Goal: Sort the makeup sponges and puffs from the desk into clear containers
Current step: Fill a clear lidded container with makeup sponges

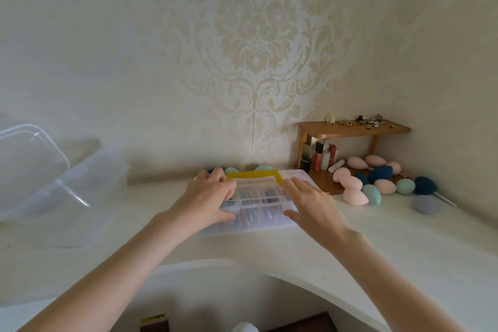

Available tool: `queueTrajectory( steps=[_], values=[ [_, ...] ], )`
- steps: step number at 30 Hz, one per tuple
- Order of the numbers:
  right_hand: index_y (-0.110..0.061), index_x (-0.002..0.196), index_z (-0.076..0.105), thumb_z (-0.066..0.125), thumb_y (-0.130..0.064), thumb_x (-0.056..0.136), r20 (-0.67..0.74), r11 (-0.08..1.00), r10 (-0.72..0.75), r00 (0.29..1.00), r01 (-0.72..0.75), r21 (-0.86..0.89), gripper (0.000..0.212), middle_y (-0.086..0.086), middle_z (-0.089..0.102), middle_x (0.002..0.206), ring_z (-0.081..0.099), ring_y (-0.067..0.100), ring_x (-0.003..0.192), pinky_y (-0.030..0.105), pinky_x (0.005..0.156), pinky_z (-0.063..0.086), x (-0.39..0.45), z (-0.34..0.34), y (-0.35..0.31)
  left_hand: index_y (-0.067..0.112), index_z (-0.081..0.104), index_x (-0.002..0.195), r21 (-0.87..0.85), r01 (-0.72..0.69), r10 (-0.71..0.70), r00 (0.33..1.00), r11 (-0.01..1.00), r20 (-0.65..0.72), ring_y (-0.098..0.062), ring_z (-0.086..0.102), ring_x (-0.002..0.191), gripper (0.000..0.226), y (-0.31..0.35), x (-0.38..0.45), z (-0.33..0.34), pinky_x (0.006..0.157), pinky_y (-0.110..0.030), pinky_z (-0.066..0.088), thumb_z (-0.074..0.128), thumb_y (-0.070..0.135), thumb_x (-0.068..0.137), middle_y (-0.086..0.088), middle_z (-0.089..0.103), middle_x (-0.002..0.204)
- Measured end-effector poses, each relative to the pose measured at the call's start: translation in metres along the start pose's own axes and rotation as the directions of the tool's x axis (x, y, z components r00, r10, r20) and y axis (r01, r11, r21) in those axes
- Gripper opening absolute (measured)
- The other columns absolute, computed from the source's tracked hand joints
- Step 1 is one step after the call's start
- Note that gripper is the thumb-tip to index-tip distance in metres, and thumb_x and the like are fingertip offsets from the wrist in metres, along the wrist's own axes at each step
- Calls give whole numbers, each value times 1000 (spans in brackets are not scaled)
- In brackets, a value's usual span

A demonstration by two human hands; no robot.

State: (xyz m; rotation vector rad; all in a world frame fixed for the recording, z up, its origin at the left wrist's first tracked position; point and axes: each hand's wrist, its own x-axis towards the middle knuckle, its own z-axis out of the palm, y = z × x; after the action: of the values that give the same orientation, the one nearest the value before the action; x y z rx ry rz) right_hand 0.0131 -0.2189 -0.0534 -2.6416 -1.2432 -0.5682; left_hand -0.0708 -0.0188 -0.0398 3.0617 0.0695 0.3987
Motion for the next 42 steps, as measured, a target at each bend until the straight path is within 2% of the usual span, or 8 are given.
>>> queueTrajectory(
  steps=[6,11,15,20,26,32,35,42],
  values=[
    [-18,114,47,62,-27,87,-66,996,-1,998,-5,-84,32,-3,56,117,58,20,99,26,61,37,7,-35,-3,23,47,83,-112,-66,52,991,991,-121,-21,51,100,22,-3,-7,-26,86,-33,41,65,37,81,4,47,95],
    [-16,108,49,64,-19,84,-187,987,16,982,-45,-155,29,1,58,105,58,25,92,29,62,33,26,-67,-15,13,61,96,-163,127,-184,894,978,-408,-30,55,105,15,-37,-28,-70,91,-40,43,59,24,85,-7,58,106],
    [-12,107,50,64,-14,82,-268,990,-29,963,-10,-144,28,4,58,100,56,27,88,29,65,28,49,-78,-42,9,44,127,50,599,-579,790,799,-202,-38,40,122,46,-76,-51,-90,99,-43,35,52,35,90,-15,42,131],
    [-15,112,49,57,-9,85,-264,981,-139,954,97,-166,29,2,57,105,56,26,95,26,68,27,71,-72,-90,6,46,122,136,793,-792,606,594,-74,-35,44,120,51,-115,-83,-85,99,-36,31,56,40,86,-16,45,128],
    [-15,113,48,52,-6,86,-253,970,-212,944,173,-170,28,2,56,104,57,25,93,26,67,26,83,-57,-119,9,71,86,-247,705,-743,657,665,-123,-32,63,94,19,-131,-92,-101,72,-27,37,63,26,83,-8,61,80],
    [-15,108,56,66,-5,78,-198,949,-295,935,263,-173,34,3,62,100,62,25,91,28,74,40,77,-47,-128,3,64,95,-273,579,-640,693,769,-332,-34,59,99,21,-112,-88,-129,82,-35,42,56,21,89,-12,64,95],
    [-15,85,63,85,-9,51,-246,964,-244,938,208,-164,41,1,64,73,64,22,63,30,60,49,65,-37,-129,3,63,94,-262,481,-547,735,837,-401,-31,55,89,21,-95,-81,-129,82,-34,39,55,22,89,-4,55,84],
    [-15,79,65,91,-23,37,-105,981,-137,985,120,-154,50,2,65,71,65,23,62,29,49,48,39,10,-121,13,55,79,-263,304,-391,823,916,-412,-25,51,77,11,-56,-59,-116,83,-34,39,57,20,87,1,54,77]
  ],
)
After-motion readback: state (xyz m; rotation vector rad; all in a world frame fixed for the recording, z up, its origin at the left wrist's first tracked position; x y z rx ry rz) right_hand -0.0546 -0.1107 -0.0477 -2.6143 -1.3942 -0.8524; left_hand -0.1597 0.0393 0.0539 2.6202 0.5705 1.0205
